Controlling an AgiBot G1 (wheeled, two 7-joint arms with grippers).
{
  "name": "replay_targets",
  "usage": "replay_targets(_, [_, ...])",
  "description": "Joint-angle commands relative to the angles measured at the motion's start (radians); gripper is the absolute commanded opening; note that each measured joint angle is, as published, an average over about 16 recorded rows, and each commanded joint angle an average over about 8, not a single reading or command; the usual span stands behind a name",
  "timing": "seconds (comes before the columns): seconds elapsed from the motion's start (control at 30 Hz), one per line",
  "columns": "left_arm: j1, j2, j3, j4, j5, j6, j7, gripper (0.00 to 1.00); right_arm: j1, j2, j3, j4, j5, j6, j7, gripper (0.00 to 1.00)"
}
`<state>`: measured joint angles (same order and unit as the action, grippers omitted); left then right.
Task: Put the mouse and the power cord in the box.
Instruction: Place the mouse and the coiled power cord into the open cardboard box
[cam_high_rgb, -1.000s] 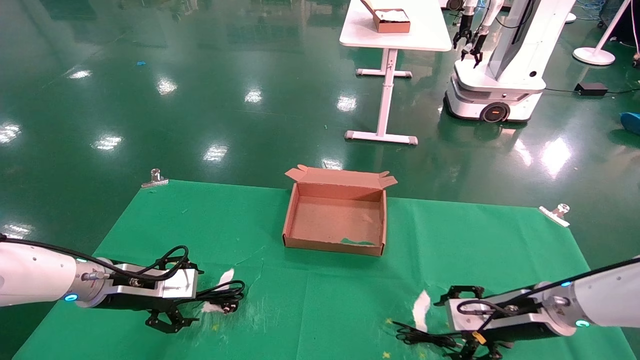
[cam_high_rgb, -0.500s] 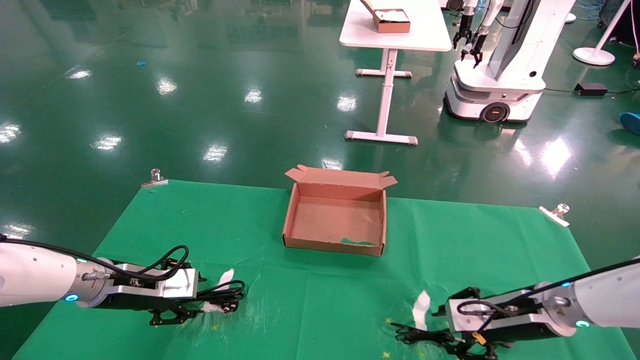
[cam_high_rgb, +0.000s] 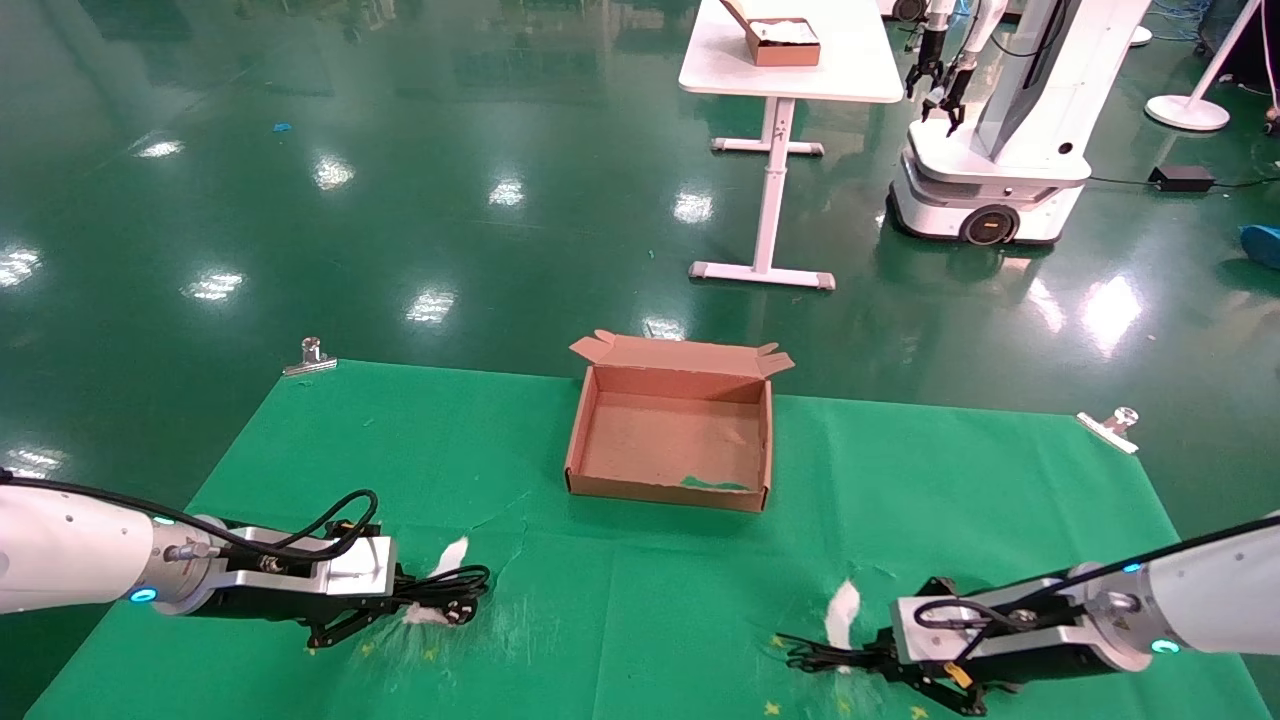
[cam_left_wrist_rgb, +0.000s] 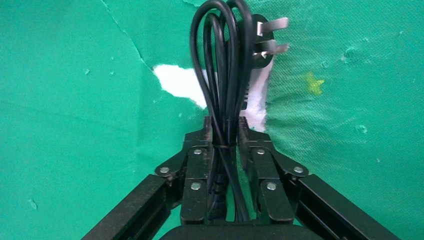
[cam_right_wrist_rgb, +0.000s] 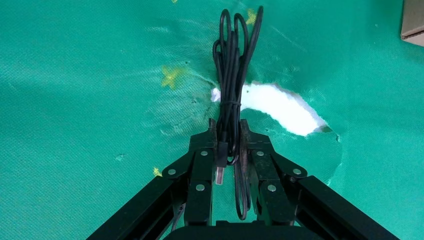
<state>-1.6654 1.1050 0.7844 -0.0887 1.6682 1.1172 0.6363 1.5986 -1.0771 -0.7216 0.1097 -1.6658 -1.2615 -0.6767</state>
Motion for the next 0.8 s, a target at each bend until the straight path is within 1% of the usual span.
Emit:
replay_targets(0.03, [0.0,0.0,0.0,0.0,0.0,-0.001,0.0,0.0,0.0,0.0,-0.001,0.0,-0.001,0.0,0.0,0.0])
replay_targets(0.17, [-0.001,-0.002,-0.003,0.001,-0.005,0.01,-0.002,0.0,0.002,0.005,0.005,-0.001,0.008,-0.005,0.002,0.0])
replay_targets(0.27, [-0.009,-0.013,-0.025,0.015,-0.038,0.038,-0.025,0.0,0.009,0.026,0.025,-0.004,0.036,-0.022,0.007,0.0])
replay_targets(0.37, [-0.027,-0.033,-0.07,0.041,-0.104,0.085,-0.073,0.0,0.028,0.066,0.058,-0.004,0.085,-0.054,0.013,0.0])
replay_targets(0.43, [-0.042,-0.048,-0.113,0.067,-0.166,0.119,-0.123,0.0,0.05,0.101,0.083,0.002,0.12,-0.078,0.018,0.0])
replay_targets(0.53, [-0.07,-0.054,-0.171,0.099,-0.25,0.159,-0.197,0.0,0.102,0.148,0.11,0.025,0.156,-0.105,0.032,0.0])
replay_targets(0.6, [-0.091,-0.045,-0.202,0.116,-0.294,0.171,-0.243,0.0,0.146,0.166,0.119,0.05,0.166,-0.112,0.048,0.0])
replay_targets(0.7, [-0.131,-0.015,-0.235,0.129,-0.341,0.156,-0.299,0.0,0.22,0.158,0.123,0.094,0.166,-0.102,0.079,0.0])
replay_targets(0.8, [-0.176,0.023,-0.254,0.132,-0.37,0.107,-0.333,0.0,0.274,0.107,0.123,0.124,0.164,-0.076,0.112,0.0])
